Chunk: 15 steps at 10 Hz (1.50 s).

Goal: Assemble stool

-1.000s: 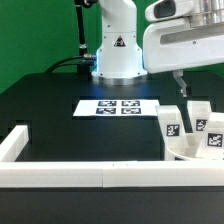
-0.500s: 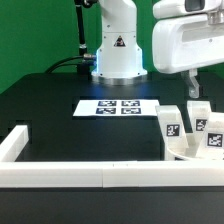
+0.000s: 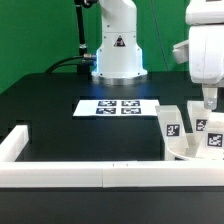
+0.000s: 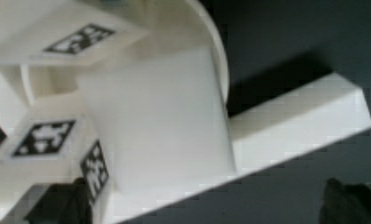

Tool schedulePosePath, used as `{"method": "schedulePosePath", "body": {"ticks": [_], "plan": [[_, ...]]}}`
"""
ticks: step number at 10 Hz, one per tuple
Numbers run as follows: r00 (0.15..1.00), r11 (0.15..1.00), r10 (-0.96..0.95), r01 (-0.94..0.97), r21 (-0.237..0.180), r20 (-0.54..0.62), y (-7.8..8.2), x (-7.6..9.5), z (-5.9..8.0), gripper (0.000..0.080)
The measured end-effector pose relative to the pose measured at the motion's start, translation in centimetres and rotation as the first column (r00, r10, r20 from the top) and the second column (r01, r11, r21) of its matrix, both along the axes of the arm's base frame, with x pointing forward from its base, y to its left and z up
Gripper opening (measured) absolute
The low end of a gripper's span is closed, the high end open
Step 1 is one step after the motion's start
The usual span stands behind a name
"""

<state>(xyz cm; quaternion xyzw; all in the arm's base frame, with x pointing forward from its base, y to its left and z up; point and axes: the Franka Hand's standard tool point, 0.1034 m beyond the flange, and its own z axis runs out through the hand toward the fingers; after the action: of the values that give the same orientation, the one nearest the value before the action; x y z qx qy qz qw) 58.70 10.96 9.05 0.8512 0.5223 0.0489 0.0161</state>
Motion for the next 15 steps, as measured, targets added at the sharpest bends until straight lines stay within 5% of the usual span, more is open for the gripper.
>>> {"method": "schedulePosePath", "body": {"ticks": [4, 9, 11, 15], "plan": [[0.999, 0.999, 0.041, -0.041, -0.029, -0.006, -1.1, 0.3, -0.9, 0.0649], [1.0, 1.0, 0.006, -0.007, -0.027, -0.017, -0.7, 0.2, -2.5, 0.0636], [1.0, 1.0, -0.016, 0.015, -0.026, -0.018, -0.7, 0.2, -2.5, 0.0337], [0.955, 0.955, -0.297, 0.297, -0.002, -0.021, -0.7, 0.2, -2.6, 0.0337]]}}
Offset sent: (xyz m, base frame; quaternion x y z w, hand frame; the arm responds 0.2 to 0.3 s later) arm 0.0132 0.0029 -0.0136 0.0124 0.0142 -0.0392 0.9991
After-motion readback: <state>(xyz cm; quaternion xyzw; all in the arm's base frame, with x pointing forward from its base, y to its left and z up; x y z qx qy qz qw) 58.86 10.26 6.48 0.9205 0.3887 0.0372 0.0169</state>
